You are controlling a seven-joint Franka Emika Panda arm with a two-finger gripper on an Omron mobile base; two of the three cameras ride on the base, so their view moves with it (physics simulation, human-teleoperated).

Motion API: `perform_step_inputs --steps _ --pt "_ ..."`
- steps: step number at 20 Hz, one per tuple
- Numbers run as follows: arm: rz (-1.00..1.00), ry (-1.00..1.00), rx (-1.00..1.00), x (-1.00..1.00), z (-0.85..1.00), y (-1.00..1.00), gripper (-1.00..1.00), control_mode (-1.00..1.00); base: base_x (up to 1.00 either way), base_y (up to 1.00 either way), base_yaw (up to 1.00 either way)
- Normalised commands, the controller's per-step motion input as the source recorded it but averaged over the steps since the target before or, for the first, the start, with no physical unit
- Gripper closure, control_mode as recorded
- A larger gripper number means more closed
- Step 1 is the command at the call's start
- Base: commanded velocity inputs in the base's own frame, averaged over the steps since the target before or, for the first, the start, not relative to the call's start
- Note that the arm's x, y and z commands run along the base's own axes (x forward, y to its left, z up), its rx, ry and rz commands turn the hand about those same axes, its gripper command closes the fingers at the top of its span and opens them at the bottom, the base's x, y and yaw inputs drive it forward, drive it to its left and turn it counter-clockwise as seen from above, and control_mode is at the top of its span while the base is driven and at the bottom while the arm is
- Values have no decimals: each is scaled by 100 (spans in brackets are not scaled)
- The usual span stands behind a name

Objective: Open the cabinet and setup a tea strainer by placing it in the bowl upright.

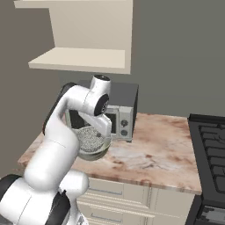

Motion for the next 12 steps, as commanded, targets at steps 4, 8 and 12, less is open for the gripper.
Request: perform_step_inputs --steps 4,8,12 --pt "13 -3 -24 -76 50 31 -100 -100 0 0 0" --pt "17 -3 -20 -75 53 33 -100 -100 0 0 0" --pt "22 -2 -12 -58 50 40 -100 -100 0 0 0"
